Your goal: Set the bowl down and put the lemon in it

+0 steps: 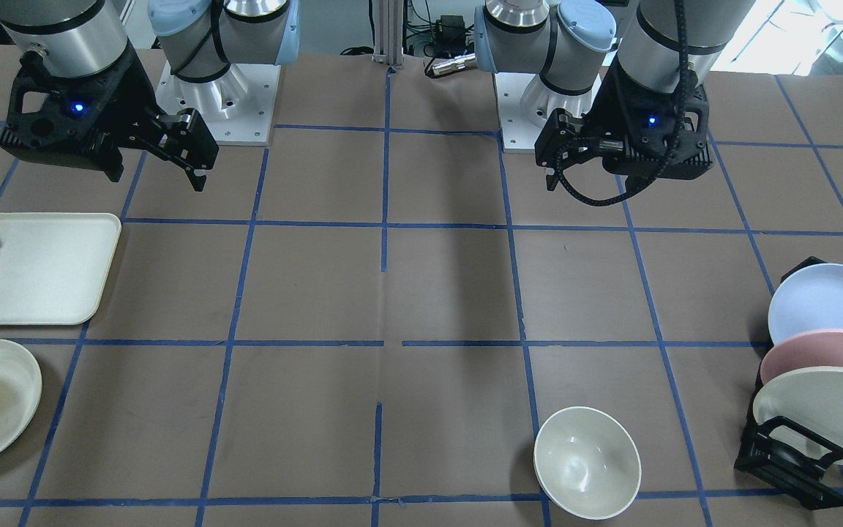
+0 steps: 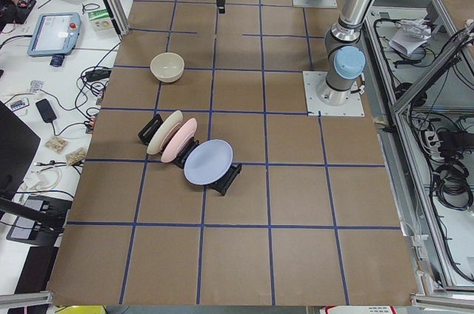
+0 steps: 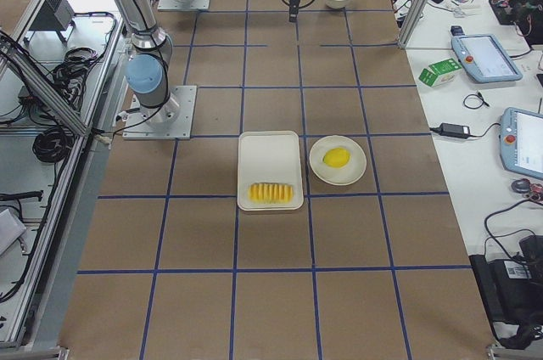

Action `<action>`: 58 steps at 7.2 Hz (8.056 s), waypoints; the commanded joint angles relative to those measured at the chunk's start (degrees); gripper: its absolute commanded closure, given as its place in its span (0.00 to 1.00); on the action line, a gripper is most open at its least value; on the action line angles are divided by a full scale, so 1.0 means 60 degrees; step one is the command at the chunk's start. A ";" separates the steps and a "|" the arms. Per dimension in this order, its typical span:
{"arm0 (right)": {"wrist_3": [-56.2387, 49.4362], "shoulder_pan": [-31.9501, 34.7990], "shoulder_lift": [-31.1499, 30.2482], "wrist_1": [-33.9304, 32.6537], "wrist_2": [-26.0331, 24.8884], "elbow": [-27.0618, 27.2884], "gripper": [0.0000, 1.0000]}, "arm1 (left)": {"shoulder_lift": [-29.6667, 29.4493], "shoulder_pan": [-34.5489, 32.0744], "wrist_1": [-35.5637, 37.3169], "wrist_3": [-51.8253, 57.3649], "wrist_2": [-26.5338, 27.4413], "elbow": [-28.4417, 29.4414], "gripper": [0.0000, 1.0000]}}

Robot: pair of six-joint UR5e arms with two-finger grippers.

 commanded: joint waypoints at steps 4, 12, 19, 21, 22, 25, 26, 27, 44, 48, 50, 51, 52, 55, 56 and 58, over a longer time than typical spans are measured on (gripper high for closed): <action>-0.0058 -0.0089 -0.0009 0.0058 0.0094 -0.0006 0.00 | -0.1829 0.1021 0.1156 0.0437 -0.0076 0.0789 0.00; -0.4703 -0.3439 0.1744 -0.1420 -0.0096 0.0009 0.00 | -0.6347 0.1772 0.4820 0.1658 -0.0720 0.1585 0.01; -0.4863 -0.4762 0.4926 -0.4890 -0.0872 -0.0182 0.00 | -0.6584 0.1772 0.5027 0.1173 -0.1145 0.1732 1.00; -0.4732 -0.4762 0.5335 -0.4951 -0.0873 -0.0196 0.00 | -0.6264 0.1743 0.4910 0.1173 -0.1261 0.1747 1.00; -0.4717 -0.4762 0.5584 -0.5053 -0.0858 -0.0197 0.00 | -0.6073 0.1685 0.4852 0.1231 -0.1523 0.1645 1.00; -0.4833 -0.4762 0.5923 -0.5345 -0.0858 -0.0211 0.08 | -0.5268 0.0546 0.4776 0.1100 -0.3019 0.0567 1.00; -0.4761 -0.4762 0.5866 -0.5332 -0.0858 -0.0197 0.67 | -0.4918 0.0150 0.5097 0.0128 -0.3020 -0.0237 1.00; -0.4746 -0.4762 0.5865 -0.5317 -0.0757 -0.0211 0.97 | -0.4450 -0.0579 0.5941 -0.0650 -0.2962 -0.0956 1.00; 0.2527 0.2016 0.3181 -0.2675 0.0929 -0.0050 1.00 | -0.0039 0.0146 0.0577 -0.0116 -0.0691 -0.0522 0.00; 0.3206 0.3160 0.4354 -0.4198 0.0929 -0.0050 1.00 | 0.0140 0.0117 0.0603 -0.0116 -0.0296 -0.0553 0.00; 0.3237 0.3424 0.4809 -0.4567 0.1001 -0.0050 1.00 | 0.0081 0.0146 0.0588 0.0174 -0.0310 -0.0495 0.00; 0.3237 0.3426 0.4912 -0.4643 0.1017 -0.0036 1.00 | 0.0081 0.0248 0.0603 0.0771 -0.0325 -0.0509 0.00; 0.3223 0.3426 0.5058 -0.4600 0.1017 0.0008 0.97 | 0.0095 0.0234 0.0603 0.0777 -0.0339 -0.0538 0.00; 0.3223 0.3426 0.5074 -0.4890 0.1017 0.0491 0.66 | 0.0095 0.0147 0.0588 0.0530 -0.0325 -0.0524 0.00; 0.3223 0.3426 0.5118 -0.4951 0.1017 0.0550 0.39 | 0.0154 0.0132 0.0574 0.0485 -0.0339 -0.0451 0.00; 0.3223 0.3426 0.5089 -0.4936 0.1031 0.0551 0.05 | 0.0183 0.0132 0.0384 0.0411 -0.0296 -0.0377 0.00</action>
